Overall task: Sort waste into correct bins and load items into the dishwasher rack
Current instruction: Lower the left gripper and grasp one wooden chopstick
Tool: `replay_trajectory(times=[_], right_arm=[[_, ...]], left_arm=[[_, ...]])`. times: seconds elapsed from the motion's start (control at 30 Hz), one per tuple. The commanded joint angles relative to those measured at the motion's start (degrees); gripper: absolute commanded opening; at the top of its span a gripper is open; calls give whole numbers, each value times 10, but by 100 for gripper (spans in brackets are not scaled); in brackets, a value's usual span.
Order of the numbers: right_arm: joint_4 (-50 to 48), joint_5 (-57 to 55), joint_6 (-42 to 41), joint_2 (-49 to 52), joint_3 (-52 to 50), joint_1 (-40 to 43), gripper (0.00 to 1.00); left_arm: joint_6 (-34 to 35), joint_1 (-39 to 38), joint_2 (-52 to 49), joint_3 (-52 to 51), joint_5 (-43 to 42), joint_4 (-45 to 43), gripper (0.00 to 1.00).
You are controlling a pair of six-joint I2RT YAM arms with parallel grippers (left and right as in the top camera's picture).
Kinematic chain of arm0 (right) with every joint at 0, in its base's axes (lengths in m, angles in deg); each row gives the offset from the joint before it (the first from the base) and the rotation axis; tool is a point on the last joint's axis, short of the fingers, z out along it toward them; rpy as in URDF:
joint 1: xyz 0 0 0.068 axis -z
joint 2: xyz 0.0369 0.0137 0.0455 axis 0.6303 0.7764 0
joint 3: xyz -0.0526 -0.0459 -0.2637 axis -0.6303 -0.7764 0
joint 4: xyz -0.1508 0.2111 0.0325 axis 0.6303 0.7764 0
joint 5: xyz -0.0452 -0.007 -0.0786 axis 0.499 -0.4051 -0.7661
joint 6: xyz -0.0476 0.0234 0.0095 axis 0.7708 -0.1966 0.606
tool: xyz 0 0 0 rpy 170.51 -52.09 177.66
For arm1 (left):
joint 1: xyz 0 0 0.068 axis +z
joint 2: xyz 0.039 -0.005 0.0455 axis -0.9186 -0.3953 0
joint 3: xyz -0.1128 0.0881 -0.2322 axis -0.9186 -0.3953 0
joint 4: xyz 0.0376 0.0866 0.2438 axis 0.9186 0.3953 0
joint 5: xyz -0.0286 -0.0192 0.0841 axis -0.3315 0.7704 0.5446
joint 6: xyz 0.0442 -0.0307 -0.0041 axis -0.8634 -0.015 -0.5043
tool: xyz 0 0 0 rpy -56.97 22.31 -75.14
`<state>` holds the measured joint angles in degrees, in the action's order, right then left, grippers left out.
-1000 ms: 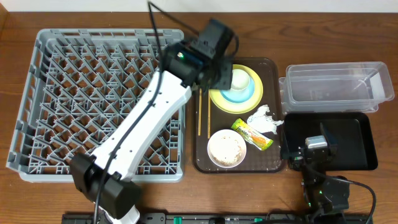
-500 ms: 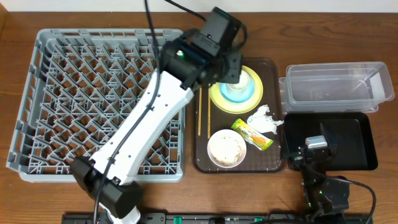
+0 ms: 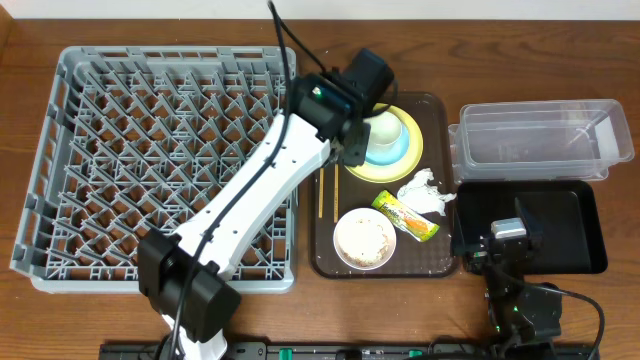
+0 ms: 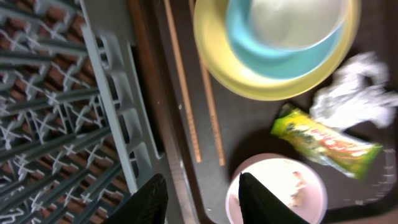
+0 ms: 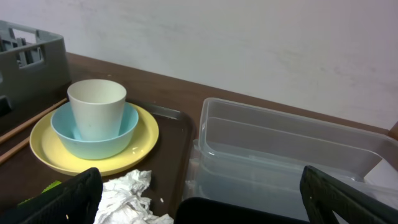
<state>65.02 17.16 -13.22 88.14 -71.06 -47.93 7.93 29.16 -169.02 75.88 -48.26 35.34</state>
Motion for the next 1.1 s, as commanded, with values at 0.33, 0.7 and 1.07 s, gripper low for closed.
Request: replay_trajectory(times=[0.33, 0.7, 1.07], right_arm=[[2, 0, 2, -2, -1, 0, 99], [2, 0, 2, -2, -1, 0, 99], [2, 0, 2, -2, -1, 0, 99]], left_arm=[[-5, 2, -2, -188, 2, -161, 40], [8, 2, -2, -259, -3, -259, 30], [8, 2, -10, -298, -42, -360, 29]])
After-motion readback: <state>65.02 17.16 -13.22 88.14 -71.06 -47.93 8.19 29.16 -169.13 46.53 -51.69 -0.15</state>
